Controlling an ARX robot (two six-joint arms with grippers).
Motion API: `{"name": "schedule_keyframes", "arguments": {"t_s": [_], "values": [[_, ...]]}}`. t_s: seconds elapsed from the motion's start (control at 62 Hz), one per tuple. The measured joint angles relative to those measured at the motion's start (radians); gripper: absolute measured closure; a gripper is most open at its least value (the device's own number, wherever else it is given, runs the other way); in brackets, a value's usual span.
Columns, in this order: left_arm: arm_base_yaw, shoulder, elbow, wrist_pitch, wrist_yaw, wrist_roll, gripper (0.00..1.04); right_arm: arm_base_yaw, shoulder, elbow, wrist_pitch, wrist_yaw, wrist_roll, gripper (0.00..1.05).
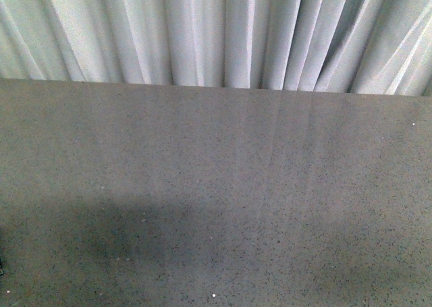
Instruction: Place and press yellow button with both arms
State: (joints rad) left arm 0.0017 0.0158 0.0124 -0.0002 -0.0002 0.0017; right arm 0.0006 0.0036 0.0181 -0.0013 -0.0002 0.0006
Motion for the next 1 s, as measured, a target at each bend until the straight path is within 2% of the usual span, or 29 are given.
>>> {"name": "schedule_keyframes", "arguments": {"t_s": [0.968, 1.0], "values": [[0.000, 0.000, 0.000, 0.000, 0.000, 0.000, 0.09, 0.000, 0.000, 0.000, 0.000, 0.000, 0.000, 0.09], [0.013, 0.022, 0.013, -0.040, 0.046, -0.022, 0.09, 0.000, 0.000, 0.000, 0.000, 0.000, 0.000, 0.09]]}}
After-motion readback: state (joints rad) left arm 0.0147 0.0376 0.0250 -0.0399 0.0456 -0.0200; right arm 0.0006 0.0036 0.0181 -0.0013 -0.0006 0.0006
